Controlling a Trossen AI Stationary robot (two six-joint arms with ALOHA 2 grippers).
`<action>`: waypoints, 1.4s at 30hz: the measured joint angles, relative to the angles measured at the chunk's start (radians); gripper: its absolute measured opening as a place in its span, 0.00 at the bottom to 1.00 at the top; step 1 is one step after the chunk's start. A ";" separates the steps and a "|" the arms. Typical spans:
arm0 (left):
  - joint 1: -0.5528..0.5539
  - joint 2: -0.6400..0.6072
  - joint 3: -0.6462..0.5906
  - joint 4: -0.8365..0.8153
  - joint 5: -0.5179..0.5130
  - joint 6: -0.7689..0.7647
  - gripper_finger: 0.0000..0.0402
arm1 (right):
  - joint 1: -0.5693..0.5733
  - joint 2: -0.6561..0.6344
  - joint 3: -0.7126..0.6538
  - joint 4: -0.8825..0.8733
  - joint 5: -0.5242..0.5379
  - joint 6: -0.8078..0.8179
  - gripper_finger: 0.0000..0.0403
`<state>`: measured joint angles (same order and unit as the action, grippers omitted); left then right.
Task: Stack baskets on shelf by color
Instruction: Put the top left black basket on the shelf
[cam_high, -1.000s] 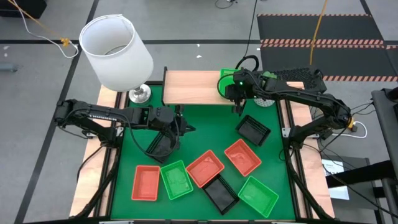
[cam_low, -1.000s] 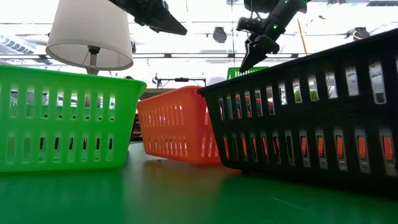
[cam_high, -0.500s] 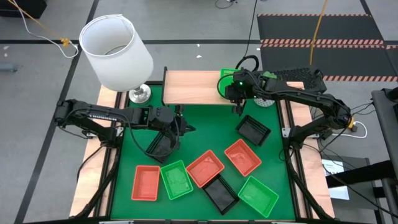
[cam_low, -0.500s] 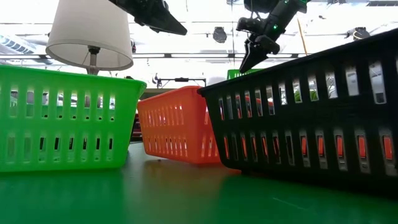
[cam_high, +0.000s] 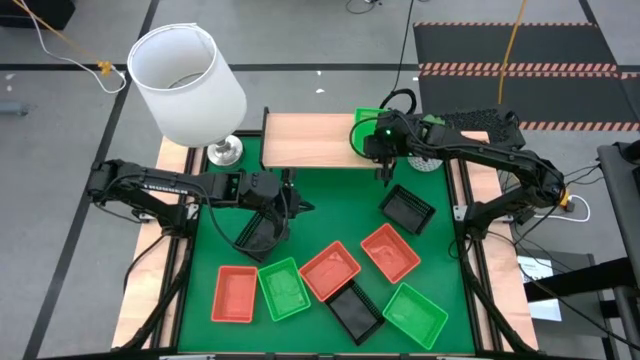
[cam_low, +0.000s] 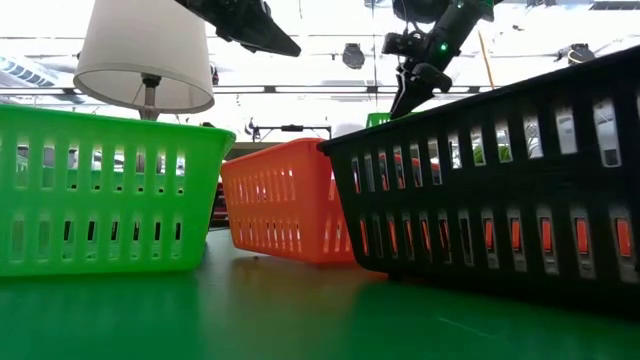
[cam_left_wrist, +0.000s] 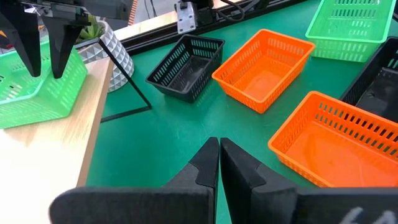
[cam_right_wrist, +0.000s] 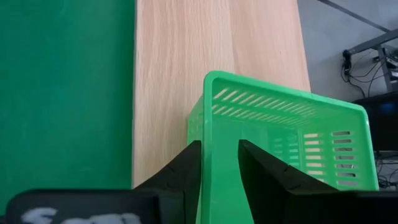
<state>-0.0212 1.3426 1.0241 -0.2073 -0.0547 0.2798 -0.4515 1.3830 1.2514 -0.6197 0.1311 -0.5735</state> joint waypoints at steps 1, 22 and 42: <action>0.000 0.000 0.000 0.000 0.000 0.000 0.05 | 0.000 0.000 0.000 0.001 0.000 0.000 0.25; 0.000 0.000 0.000 -0.020 0.000 -0.012 0.05 | 0.268 -0.043 0.000 0.005 0.288 0.205 0.44; -0.200 -0.029 0.000 -0.324 -0.022 -0.273 0.26 | 0.774 -0.078 -0.363 0.437 0.282 0.599 0.45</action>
<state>-0.2216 1.3138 1.0242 -0.5309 -0.0768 0.0065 0.3224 1.3048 0.8887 -0.1825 0.4126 0.0258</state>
